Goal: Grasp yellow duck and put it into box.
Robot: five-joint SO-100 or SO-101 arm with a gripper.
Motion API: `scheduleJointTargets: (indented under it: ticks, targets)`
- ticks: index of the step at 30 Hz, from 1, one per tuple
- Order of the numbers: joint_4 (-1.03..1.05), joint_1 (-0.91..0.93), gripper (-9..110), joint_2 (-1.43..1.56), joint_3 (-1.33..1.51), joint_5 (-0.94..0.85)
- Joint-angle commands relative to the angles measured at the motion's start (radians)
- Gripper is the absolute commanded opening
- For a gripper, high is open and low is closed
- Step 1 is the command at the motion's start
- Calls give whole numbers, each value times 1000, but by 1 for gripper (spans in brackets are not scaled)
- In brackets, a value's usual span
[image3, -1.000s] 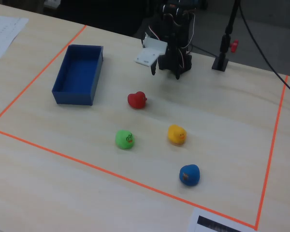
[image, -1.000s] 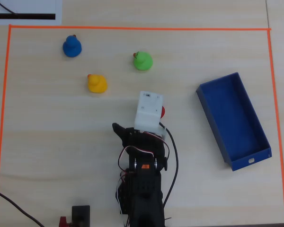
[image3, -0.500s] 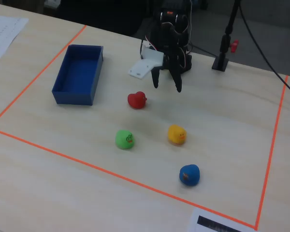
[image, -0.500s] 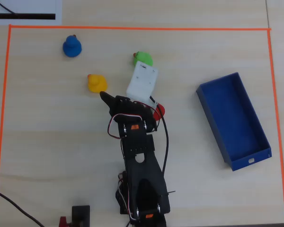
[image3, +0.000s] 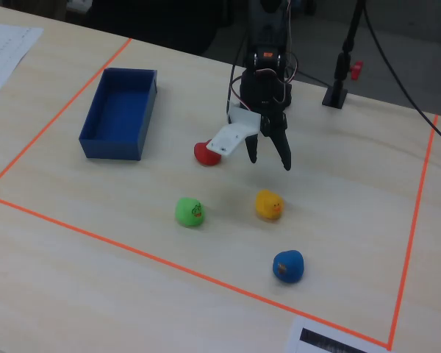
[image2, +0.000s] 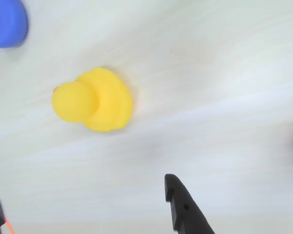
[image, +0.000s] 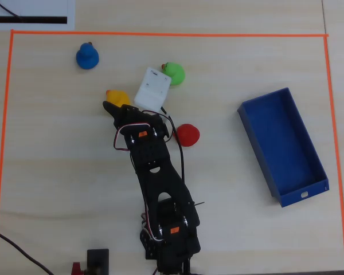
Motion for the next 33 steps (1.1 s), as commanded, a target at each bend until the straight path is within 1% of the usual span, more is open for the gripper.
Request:
scheduleJointTargets:
  ticks: [1, 8, 18, 21, 25, 33]
  targets:
    - [-55, -17, 43, -15, -38, 8]
    - [-126, -74, 43, -48, -40, -15]
    - [-71, -176, 42, -130, -98, -110]
    - [-60, -161, 42, -130, -156, -110]
    - [-52, -107, 42, -127, -212, -164]
    - [-138, -66, 41, -192, -184, -238]
